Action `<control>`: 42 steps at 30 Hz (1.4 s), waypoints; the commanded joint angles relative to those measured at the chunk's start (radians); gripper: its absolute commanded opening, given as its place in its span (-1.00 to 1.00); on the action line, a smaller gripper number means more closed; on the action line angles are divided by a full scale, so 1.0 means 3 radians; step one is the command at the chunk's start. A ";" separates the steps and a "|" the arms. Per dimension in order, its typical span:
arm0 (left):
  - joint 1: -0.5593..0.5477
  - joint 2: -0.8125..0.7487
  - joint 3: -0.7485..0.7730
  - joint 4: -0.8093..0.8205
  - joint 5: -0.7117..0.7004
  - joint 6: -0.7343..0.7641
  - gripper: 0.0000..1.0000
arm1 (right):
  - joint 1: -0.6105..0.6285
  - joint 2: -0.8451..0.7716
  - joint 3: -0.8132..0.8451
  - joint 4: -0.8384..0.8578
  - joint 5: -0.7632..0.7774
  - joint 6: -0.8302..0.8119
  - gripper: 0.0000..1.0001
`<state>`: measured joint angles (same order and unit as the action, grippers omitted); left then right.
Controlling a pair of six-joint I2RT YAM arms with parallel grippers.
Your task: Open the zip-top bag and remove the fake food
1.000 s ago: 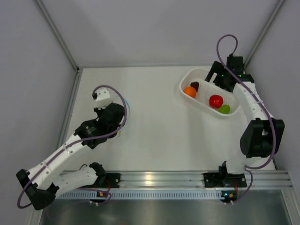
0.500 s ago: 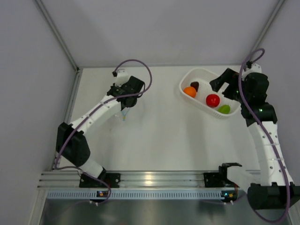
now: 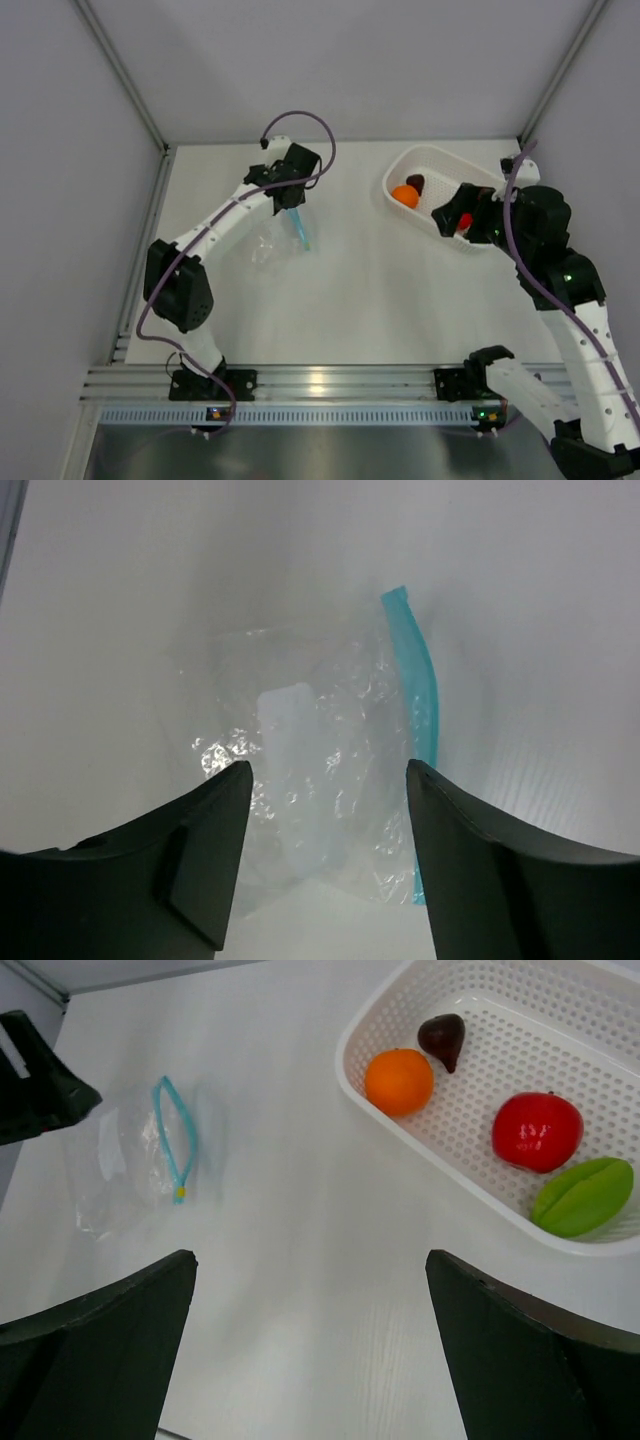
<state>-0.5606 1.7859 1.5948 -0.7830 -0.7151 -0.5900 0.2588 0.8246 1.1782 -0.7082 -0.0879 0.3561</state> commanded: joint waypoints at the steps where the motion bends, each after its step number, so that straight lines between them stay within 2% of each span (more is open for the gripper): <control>1: 0.0018 -0.0410 0.0186 0.0135 0.0175 0.0069 0.44 | 0.0027 -0.0064 0.0138 -0.0293 0.0359 -0.0246 0.99; 6: 0.0018 -0.0941 -0.0038 0.0140 0.0231 0.0085 0.56 | 0.0027 -0.0309 0.0296 -0.0492 0.0492 -0.0359 0.99; 8: 0.0018 -0.1299 -0.0262 0.0140 0.0236 0.0080 0.62 | 0.0022 -0.0401 0.0312 -0.0533 0.0533 -0.0440 0.99; 9: 0.0018 -0.1447 -0.0360 0.0135 0.0287 0.0090 0.77 | 0.0027 -0.0477 0.0317 -0.0554 0.0564 -0.0471 0.99; 14: 0.0018 -0.2386 -0.0928 0.0125 0.0394 0.0212 0.94 | 0.0022 -0.0698 0.0256 -0.0615 0.0666 -0.0629 0.99; 20: 0.0018 -0.3404 -0.1623 0.0079 0.0665 0.0718 0.96 | 0.0027 -0.0882 0.0107 -0.0631 0.0835 -0.0671 0.99; 24: 0.0013 -0.3916 -0.1930 0.0064 0.0620 0.0857 0.96 | 0.0027 -0.0974 0.0005 -0.0641 0.0937 -0.0696 0.99; 34: 0.0012 -0.4505 -0.2110 -0.0105 0.0507 0.1005 0.96 | 0.0022 -0.1143 -0.0393 -0.0646 0.1121 -0.0783 0.99; 42: 0.0018 -0.4526 -0.2248 -0.0049 0.0297 0.0888 0.96 | 0.0022 -0.1250 -0.0466 -0.0544 0.1203 -0.0819 0.99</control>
<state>-0.5587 0.4202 0.9245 -0.8162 -0.5938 -0.3199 0.2600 0.4713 1.0458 -0.9081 0.2401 0.1299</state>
